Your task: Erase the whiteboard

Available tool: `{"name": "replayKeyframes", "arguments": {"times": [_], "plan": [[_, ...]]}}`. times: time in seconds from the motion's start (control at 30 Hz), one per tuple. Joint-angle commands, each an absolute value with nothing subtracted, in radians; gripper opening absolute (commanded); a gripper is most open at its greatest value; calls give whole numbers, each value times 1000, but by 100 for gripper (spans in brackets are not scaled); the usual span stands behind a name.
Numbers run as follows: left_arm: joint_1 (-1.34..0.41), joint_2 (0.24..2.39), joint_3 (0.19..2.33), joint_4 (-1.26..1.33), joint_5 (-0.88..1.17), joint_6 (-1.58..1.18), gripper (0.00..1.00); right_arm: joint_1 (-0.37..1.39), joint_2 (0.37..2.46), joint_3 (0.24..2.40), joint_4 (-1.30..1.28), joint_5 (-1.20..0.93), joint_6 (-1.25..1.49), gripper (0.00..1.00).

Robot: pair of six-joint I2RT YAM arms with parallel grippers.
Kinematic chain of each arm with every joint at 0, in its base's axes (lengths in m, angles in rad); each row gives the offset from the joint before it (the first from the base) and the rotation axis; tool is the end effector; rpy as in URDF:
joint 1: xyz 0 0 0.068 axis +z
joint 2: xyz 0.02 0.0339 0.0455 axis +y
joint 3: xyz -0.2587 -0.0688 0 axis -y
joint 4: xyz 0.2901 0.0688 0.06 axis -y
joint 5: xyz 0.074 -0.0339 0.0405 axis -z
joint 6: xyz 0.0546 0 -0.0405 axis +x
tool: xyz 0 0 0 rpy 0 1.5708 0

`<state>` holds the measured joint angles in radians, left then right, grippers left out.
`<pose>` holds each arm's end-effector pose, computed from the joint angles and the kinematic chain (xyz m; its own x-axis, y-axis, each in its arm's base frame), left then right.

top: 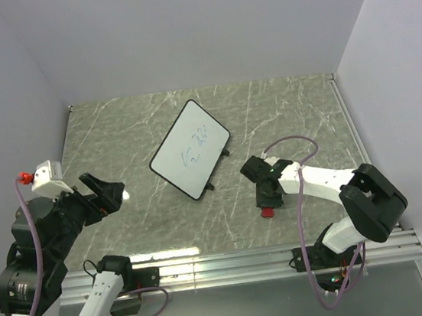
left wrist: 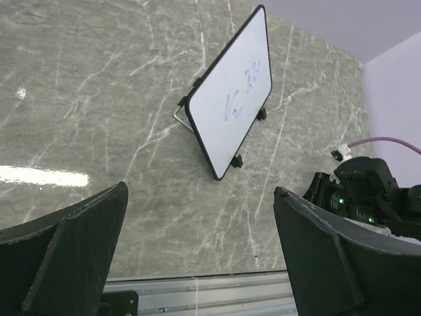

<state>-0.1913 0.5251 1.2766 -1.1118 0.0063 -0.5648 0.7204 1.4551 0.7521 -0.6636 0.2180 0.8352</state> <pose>0.0858 -0.0170 0.4397 -0.3972 -0.4682 -0.7893 -0.0198 0.8642 -0.5028 0.2153 0.1732 0.1040 -0.9469 0.1320 -0.2931 0.1356 0.9907 0.0082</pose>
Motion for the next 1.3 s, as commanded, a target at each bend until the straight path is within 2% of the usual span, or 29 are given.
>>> {"name": "replayKeyframes", "arguments": {"times": [0.0,0.03,0.27,0.53,0.67,0.87,1.13,1.27], "plan": [[-193,512,1275,-1069,-43,-568,100,727,1465,773,-676,209,801,4],[-193,511,1257,-1049,-40,-565,99,727,1465,788,-687,203,796,0],[-195,581,1175,-780,104,-549,99,727,1437,1069,-795,189,766,0],[-192,709,1025,-399,324,-646,99,726,1523,1406,-752,26,718,0],[-152,865,983,-324,415,-617,99,727,1598,1515,-761,-38,727,0],[-88,1044,1020,-207,429,-580,99,724,1684,1627,-761,-115,745,0],[-41,1316,1089,-94,673,-540,87,726,1795,1773,-848,-153,752,0],[-41,1429,1126,-116,712,-488,78,724,1804,1813,-859,-123,764,0]]}}
